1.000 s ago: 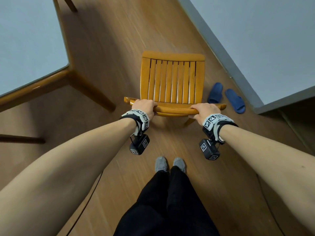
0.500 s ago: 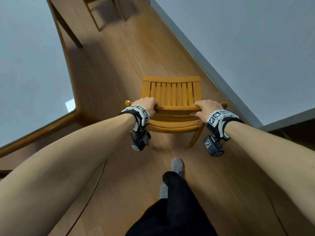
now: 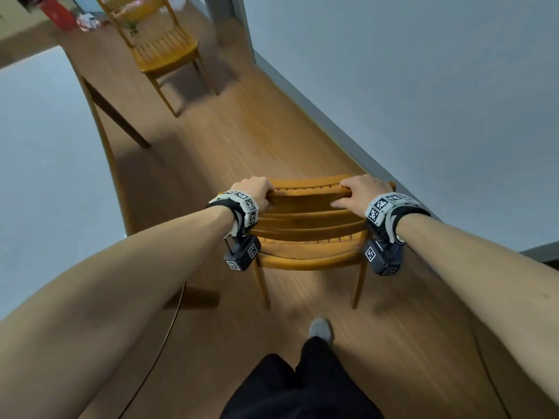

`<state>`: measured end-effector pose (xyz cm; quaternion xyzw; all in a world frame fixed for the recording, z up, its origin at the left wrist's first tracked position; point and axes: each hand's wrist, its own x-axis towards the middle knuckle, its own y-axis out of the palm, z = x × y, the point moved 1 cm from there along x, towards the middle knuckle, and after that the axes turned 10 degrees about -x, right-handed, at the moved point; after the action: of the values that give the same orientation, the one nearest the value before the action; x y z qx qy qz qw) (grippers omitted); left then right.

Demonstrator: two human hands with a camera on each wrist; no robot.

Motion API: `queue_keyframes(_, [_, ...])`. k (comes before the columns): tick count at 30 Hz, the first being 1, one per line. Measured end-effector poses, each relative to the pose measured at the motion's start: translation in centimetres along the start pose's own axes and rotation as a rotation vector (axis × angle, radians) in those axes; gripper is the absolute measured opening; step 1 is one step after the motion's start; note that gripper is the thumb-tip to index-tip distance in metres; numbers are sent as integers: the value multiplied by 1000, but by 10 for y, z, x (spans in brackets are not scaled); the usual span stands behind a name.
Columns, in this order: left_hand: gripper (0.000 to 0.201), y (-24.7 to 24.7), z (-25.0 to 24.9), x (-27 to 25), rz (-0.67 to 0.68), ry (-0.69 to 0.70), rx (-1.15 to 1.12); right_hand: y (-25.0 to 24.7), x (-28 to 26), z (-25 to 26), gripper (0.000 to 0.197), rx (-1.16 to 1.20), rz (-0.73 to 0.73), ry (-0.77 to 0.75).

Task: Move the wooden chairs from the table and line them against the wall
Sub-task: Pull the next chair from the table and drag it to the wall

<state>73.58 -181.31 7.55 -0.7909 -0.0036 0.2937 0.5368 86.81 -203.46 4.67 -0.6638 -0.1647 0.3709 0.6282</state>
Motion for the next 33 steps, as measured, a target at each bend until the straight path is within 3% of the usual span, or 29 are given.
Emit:
queue_keyframes(9, [19,-38,15,60,-23,105,113,-18,46,4,38,-37,-55,85])
queue_keyframes(22, [16,-84,48,181,70,596,258,-18,76,49,40,38,-7,504])
queue_keyframes(27, [4,-97,47,220,104,649,316,-9,91,70,31,115,6,606])
queue_keyframes(33, [10,-105,32,268,146,632,328,-2,124,57,31,232,56,655])
